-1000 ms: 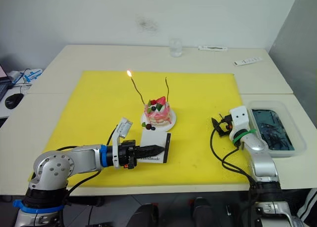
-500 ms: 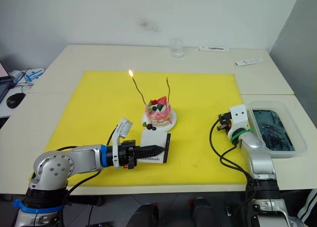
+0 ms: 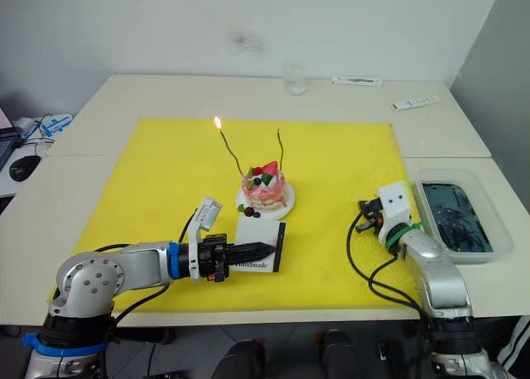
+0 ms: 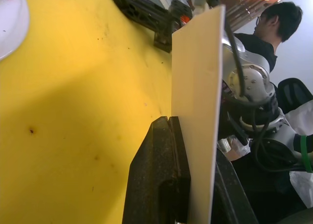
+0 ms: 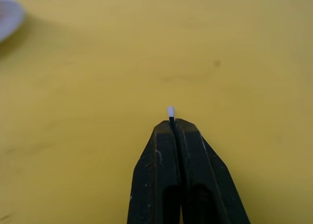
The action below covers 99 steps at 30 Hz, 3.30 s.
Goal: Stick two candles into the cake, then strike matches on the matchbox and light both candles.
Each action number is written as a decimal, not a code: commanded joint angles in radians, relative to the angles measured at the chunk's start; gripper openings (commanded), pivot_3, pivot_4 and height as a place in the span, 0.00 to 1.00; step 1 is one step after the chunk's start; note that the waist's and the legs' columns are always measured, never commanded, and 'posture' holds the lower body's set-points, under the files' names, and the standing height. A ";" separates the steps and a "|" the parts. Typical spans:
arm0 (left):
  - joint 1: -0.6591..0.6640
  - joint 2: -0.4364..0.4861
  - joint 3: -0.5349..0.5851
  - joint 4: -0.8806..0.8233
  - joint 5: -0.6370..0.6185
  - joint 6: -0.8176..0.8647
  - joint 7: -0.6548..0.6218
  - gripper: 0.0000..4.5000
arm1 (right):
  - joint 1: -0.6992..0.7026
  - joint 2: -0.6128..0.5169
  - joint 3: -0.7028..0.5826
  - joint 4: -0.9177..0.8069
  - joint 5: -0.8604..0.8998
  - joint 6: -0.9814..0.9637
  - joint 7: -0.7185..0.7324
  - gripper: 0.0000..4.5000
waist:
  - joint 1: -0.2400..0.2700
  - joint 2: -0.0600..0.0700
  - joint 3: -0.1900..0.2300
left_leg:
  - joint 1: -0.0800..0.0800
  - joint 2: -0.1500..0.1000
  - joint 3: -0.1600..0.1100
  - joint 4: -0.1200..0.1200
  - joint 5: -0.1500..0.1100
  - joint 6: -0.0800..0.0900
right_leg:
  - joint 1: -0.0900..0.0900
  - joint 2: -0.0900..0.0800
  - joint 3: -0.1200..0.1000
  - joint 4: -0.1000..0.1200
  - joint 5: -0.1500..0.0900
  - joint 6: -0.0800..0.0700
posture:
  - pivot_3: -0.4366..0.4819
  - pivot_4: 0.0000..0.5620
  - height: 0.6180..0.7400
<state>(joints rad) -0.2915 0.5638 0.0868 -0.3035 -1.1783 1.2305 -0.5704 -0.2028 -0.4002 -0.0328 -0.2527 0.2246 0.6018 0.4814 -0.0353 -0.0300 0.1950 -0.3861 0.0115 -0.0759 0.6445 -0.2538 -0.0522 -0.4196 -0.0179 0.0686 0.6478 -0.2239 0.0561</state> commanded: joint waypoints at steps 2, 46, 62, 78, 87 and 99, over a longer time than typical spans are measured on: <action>0.000 0.002 0.023 -0.020 -0.012 -0.011 -0.001 0.00 | 0.065 -0.067 0.029 -0.181 0.032 0.044 0.055 0.00 | 0.000 0.000 0.000 | 0.000 0.000 0.000 0.000 0.000 0.000 | 0.000 0.000 0.000 0.000 0.000 0.000 | 0.48 0.27 1.00; -0.010 0.023 0.033 -0.014 -0.019 0.008 0.000 0.00 | 0.162 -0.066 0.065 -0.058 0.003 -0.204 0.097 0.01 | 0.001 0.000 0.000 | 0.001 0.000 0.000 0.001 0.000 0.000 | 0.001 0.000 0.000 0.000 -0.002 -0.004 | 0.48 0.27 1.00; -0.100 -0.081 0.020 0.043 -0.002 -0.017 0.079 0.00 | 0.004 -0.282 0.089 -0.414 0.135 0.011 0.247 0.01 | 0.002 0.000 0.000 | 0.001 0.000 0.000 0.001 0.000 0.000 | 0.001 0.000 0.000 0.000 -0.002 -0.004 | 0.48 0.27 1.00; -0.139 -0.130 0.017 0.066 0.039 -0.026 0.093 0.00 | -0.231 -0.297 0.289 -0.376 0.039 0.014 0.290 0.01 | 0.003 -0.001 0.000 | -0.001 0.000 -0.001 0.001 0.000 0.000 | 0.000 0.000 -0.001 -0.001 0.000 0.001 | 0.48 0.27 1.00; -0.135 -0.128 0.019 0.063 0.035 -0.023 0.088 0.00 | -0.246 -0.287 0.306 -0.337 -0.001 -0.007 0.293 0.01 | 0.003 -0.001 0.000 | -0.001 0.000 -0.001 0.001 0.000 0.000 | 0.000 0.000 -0.001 -0.001 0.000 0.000 | 0.48 0.27 1.00; -0.137 -0.131 0.017 0.057 0.021 -0.015 0.083 0.00 | -0.262 -0.283 0.342 -0.318 -0.043 -0.015 0.321 0.01 | 0.003 -0.001 0.000 | -0.001 0.000 -0.002 0.001 0.000 0.000 | 0.000 0.000 -0.002 -0.001 0.000 0.001 | 0.48 0.27 1.00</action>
<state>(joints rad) -0.4143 0.4364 0.0942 -0.2237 -1.1366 1.2165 -0.4727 -0.4443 -0.6851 0.3016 -0.5624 0.1932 0.6109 0.7934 -0.0323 -0.0306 0.1948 -0.3871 0.0110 -0.0776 0.6452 -0.2537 -0.0522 -0.4195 -0.0182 0.0670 0.6471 -0.2235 0.0567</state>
